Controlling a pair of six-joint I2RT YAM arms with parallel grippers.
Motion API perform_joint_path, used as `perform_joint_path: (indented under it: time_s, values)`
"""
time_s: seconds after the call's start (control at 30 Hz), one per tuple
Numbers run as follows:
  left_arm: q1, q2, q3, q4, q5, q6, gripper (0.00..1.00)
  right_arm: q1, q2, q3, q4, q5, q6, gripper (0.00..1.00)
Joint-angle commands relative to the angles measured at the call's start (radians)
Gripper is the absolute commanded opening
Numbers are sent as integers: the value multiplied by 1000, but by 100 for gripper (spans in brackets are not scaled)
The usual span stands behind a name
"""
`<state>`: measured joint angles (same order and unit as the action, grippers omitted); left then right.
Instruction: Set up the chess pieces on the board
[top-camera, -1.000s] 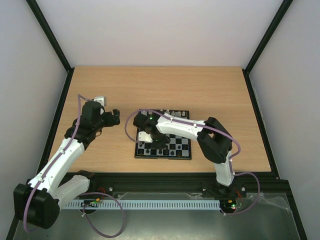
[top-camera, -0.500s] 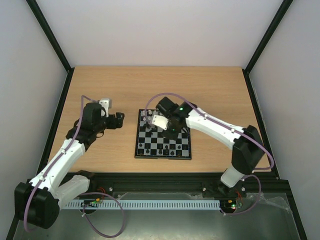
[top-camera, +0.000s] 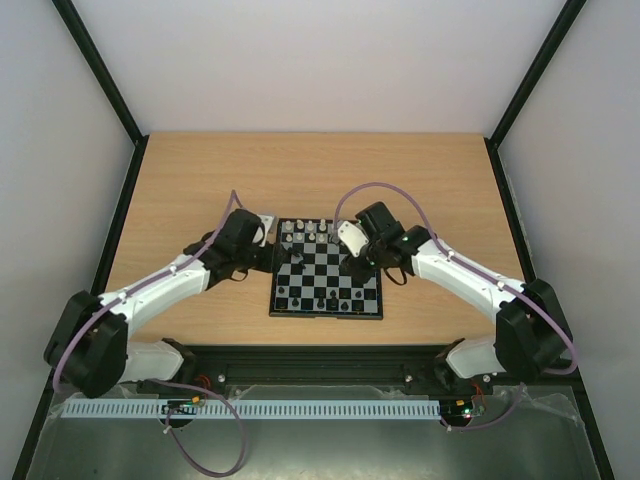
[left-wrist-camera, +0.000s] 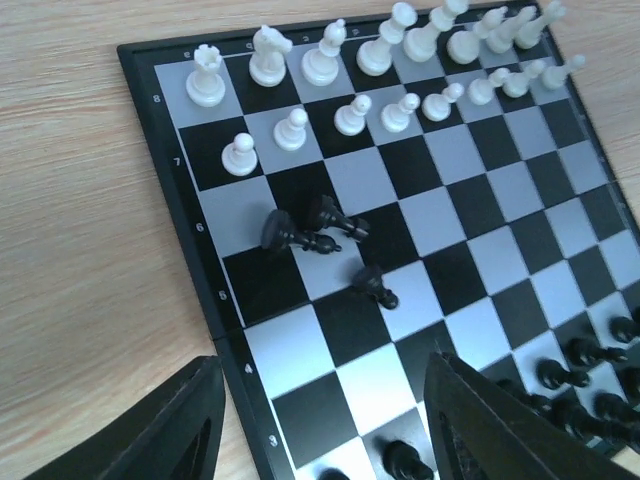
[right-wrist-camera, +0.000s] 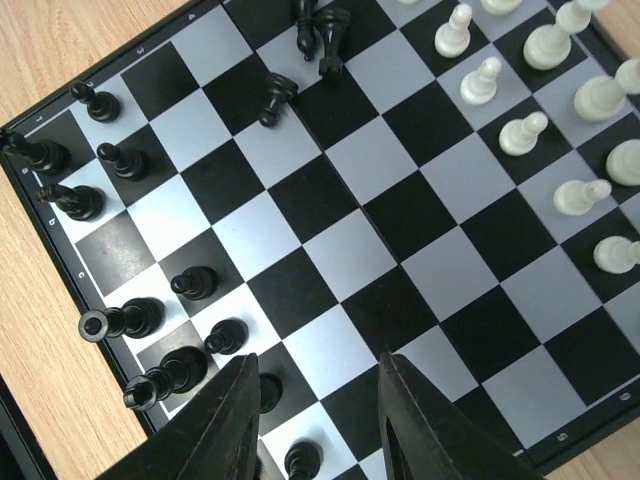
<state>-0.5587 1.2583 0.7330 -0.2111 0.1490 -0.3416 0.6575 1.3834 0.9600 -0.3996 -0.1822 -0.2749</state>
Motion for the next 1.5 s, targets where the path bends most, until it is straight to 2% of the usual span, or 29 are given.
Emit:
perform_joint_path:
  time_s: [0.0, 0.27, 0.8, 1.17, 1.47]
  values:
    - [-1, 79, 50, 63, -44, -61, 55, -4, -23, -47, 94, -40, 34, 34]
    - [-1, 228, 129, 120, -55, -33, 44, -5, -24, -55, 93, -47, 21, 34]
    - [-2, 410, 194, 160, -50, 15, 38, -6, -12, -58, 86, -54, 11, 35]
    - [-12, 469, 189, 170, -46, 7, 29, -6, 8, -54, 79, -60, 9, 35]
    - [-32, 421, 136, 188, -20, -25, 20, -6, 21, -51, 82, -73, 17, 35]
